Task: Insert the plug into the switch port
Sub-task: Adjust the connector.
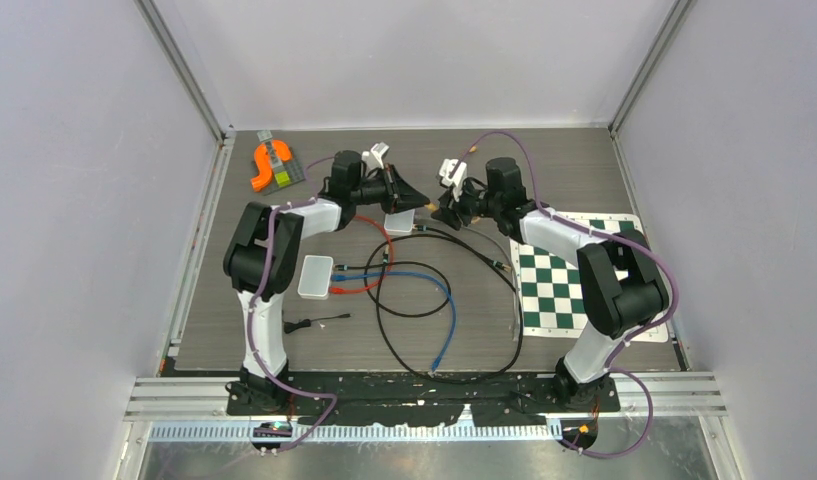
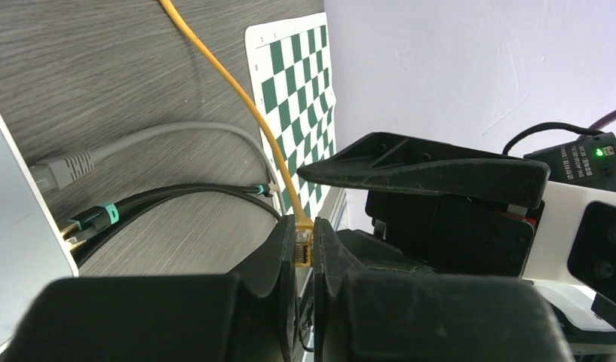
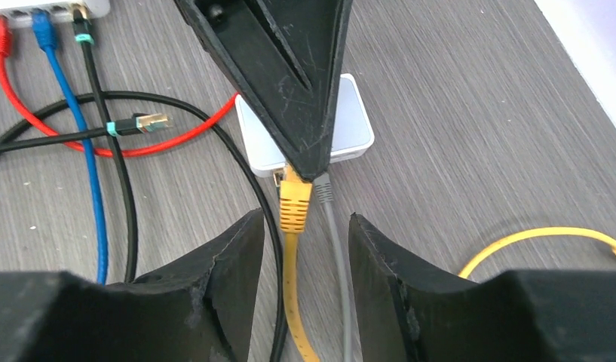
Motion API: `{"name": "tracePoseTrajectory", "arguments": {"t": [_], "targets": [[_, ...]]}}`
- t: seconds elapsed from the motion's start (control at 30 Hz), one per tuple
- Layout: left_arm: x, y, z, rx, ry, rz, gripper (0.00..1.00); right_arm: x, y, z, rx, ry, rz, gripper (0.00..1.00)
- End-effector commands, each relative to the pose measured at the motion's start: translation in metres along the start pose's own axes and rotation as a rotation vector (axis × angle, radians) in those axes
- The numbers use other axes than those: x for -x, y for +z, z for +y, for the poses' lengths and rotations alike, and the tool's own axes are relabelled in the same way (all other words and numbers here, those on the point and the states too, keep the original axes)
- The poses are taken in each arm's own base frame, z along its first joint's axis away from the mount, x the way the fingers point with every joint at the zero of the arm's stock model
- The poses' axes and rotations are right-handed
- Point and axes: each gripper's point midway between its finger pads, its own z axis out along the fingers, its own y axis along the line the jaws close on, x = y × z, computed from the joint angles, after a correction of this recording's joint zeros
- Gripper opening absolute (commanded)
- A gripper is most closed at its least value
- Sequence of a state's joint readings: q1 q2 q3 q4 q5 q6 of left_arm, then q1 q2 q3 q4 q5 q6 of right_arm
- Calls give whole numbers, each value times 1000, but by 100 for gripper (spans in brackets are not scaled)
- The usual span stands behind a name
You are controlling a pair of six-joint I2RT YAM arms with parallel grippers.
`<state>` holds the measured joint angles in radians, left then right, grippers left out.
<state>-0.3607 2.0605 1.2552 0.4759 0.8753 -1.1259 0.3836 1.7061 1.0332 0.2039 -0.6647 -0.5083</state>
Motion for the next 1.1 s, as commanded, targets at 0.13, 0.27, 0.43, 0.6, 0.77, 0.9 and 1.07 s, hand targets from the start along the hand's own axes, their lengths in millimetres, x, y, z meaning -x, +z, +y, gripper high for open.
{"name": "tracePoseTrajectory", "arguments": {"t": [0.13,0.27,0.43,0.6,0.77,0.9,1.07], "targets": [[4,-7,-25,42,48,-35,0,16,-1,-11,-48,-155,76,49],[3,-9,-24,75,61,-34,0,17,3,-6,-30,-172,89,49],[3,-9,-23,82,61,-36,0,25,10,-3,-20,-190,80,41],[3,-8,-18,96,50,-43,0,27,13,-3,-17,-200,84,30],[6,-9,-26,76,52,-56,0,21,16,-5,-19,-199,101,13],[9,-9,-30,74,43,-69,0,15,18,-4,-12,-191,128,26],[8,-9,-30,84,15,-62,0,9,20,-6,-17,-174,148,21]]}}
